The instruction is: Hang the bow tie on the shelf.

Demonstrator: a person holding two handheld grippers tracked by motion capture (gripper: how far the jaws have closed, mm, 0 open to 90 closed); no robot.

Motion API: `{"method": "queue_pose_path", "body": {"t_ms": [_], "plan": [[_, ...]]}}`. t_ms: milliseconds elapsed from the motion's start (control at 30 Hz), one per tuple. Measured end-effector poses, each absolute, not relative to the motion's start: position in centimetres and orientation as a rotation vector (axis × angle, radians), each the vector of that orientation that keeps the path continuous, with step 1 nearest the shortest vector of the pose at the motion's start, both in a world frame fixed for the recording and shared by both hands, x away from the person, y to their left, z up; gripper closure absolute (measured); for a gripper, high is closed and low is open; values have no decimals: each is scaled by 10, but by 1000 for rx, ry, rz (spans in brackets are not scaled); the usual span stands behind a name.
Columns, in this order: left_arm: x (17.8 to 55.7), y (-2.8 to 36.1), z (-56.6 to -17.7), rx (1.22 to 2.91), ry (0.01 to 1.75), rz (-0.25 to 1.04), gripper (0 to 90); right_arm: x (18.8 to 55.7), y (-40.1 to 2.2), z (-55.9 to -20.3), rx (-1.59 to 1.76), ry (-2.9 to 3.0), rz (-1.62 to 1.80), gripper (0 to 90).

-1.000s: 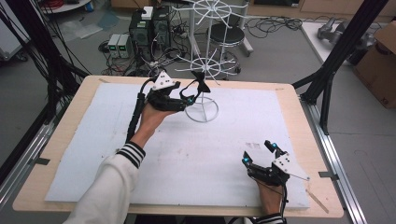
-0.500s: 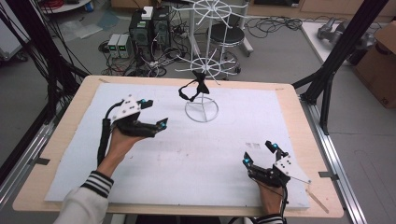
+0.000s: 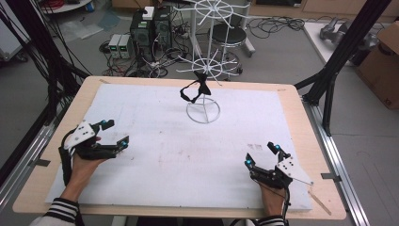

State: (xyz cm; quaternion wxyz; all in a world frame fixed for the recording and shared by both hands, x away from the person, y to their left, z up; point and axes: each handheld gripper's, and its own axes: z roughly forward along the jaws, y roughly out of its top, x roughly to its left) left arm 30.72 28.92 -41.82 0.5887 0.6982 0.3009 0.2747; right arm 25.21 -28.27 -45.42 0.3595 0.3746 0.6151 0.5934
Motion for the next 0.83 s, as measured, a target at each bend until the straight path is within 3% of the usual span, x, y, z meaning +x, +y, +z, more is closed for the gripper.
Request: {"method": "queue_pose_path", "body": {"t_ms": [333, 833], "plan": [[279, 297, -452, 1486, 701, 706, 131, 252, -282, -454, 980, 1584, 1527, 94], [276, 297, -455, 1426, 698, 722, 143, 251, -283, -454, 976, 1573, 1529, 93]]}}
